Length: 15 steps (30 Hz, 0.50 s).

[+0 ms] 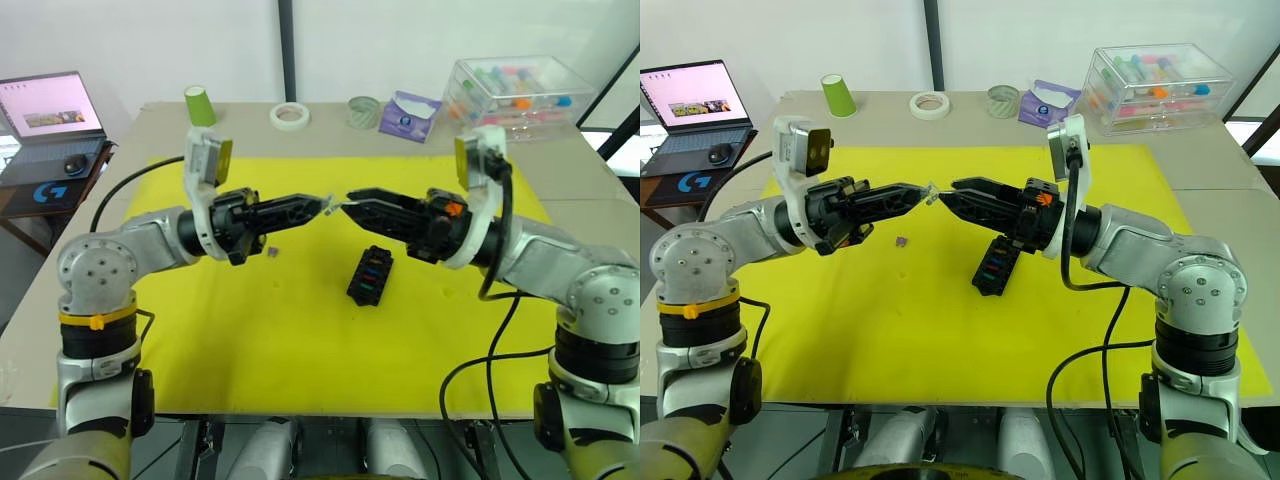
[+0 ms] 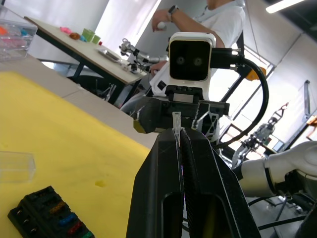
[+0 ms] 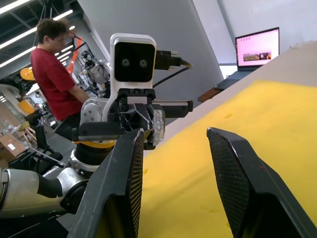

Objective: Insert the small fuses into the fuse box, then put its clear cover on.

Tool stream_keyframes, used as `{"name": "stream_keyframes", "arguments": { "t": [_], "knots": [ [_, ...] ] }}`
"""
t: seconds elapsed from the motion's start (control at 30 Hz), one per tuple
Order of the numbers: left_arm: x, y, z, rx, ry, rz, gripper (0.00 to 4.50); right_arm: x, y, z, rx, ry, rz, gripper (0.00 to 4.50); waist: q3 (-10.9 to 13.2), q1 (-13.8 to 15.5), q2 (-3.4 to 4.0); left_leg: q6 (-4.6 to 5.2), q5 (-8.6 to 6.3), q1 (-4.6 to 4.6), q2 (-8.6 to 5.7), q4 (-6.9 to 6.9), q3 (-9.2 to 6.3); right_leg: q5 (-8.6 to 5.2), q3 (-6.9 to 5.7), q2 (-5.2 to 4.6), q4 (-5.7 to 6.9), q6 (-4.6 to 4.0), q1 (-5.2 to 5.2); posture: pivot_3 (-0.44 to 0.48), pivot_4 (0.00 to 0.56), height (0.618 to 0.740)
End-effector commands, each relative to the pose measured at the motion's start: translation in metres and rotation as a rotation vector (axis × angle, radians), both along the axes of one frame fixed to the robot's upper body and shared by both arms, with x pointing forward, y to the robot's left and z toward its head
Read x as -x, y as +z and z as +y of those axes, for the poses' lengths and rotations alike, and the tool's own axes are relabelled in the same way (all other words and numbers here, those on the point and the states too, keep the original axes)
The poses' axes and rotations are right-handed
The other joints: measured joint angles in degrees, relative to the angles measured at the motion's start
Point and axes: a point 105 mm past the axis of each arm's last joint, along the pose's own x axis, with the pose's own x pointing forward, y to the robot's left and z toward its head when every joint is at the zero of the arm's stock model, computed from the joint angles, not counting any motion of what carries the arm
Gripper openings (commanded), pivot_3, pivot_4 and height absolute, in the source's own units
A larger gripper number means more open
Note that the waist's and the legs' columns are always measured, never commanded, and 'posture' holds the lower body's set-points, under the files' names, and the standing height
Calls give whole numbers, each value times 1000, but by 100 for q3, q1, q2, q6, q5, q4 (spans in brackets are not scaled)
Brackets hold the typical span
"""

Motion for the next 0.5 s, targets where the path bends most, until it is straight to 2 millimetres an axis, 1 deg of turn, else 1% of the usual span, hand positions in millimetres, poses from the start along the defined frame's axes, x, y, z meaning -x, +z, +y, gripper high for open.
{"name": "stream_keyframes", "arguments": {
  "t": [0.03, 0.5],
  "knots": [
    [3, 14, 1, 39, -13, -49, 0, 6, 9, 1, -32, 18, -31, 2096, 0, 2, 0, 0, 0, 0, 0, 0, 0, 0, 0, 0, 0, 0, 0, 0, 150, 740],
    [2, 16, -3, 58, -16, -45, 0, 6, 9, 6, -45, 27, -19, 2096, 0, 1, 0, 0, 0, 0, 0, 0, 0, 0, 0, 0, 0, 0, 0, 0, 150, 740]
  ]
}}
